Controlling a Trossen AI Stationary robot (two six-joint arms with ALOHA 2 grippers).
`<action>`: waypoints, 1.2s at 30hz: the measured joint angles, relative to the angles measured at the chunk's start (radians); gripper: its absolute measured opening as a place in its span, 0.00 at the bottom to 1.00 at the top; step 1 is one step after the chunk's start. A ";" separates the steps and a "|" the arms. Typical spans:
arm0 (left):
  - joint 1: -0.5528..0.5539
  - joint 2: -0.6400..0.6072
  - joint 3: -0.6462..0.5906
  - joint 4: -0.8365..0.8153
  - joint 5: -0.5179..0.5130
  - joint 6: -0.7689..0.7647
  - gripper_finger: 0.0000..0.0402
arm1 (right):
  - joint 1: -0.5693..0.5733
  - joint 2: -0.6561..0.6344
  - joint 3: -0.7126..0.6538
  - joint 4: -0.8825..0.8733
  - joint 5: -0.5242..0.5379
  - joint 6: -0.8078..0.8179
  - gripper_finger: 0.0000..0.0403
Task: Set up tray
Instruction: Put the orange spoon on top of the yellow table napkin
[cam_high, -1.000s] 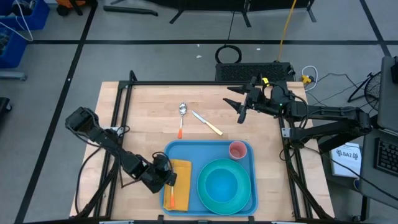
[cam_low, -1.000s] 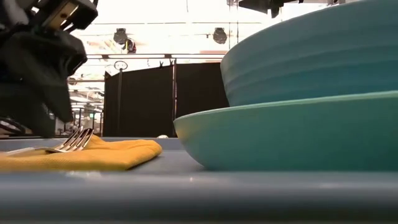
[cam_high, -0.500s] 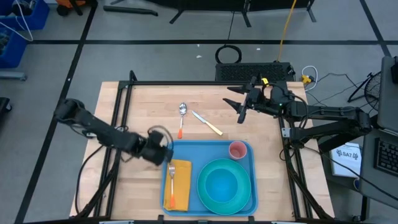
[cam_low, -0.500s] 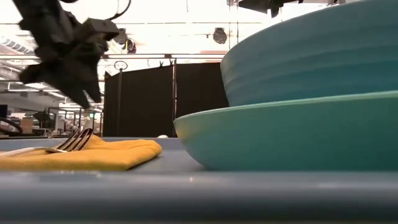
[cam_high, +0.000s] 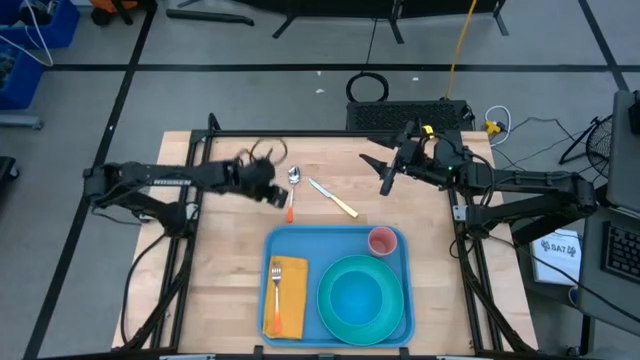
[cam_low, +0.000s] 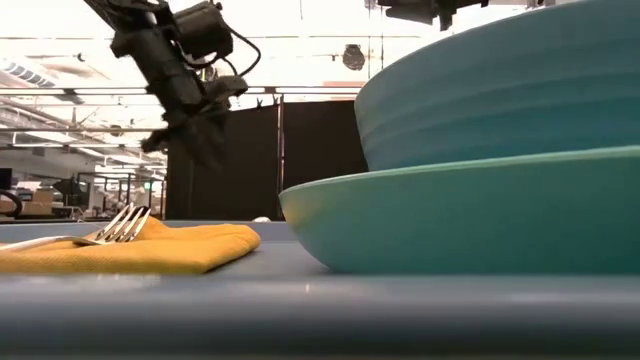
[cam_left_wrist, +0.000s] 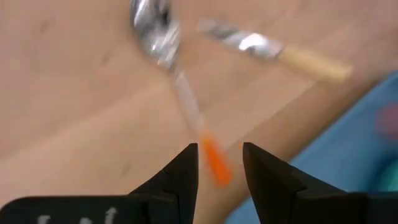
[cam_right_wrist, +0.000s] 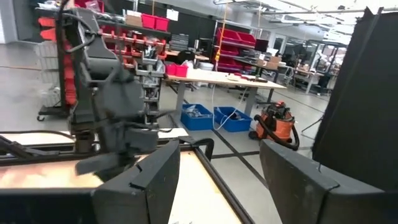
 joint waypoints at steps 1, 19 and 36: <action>0.034 0.000 0.000 0.044 0.039 0.008 0.32 | 0.000 0.000 0.000 0.001 0.001 -0.001 0.53; 0.117 0.352 0.229 -0.081 0.218 0.200 0.32 | -0.007 0.000 0.000 -0.002 0.001 -0.002 0.53; 0.097 0.505 0.359 -0.243 0.085 0.154 0.32 | -0.007 0.000 0.000 -0.002 -0.005 -0.006 0.53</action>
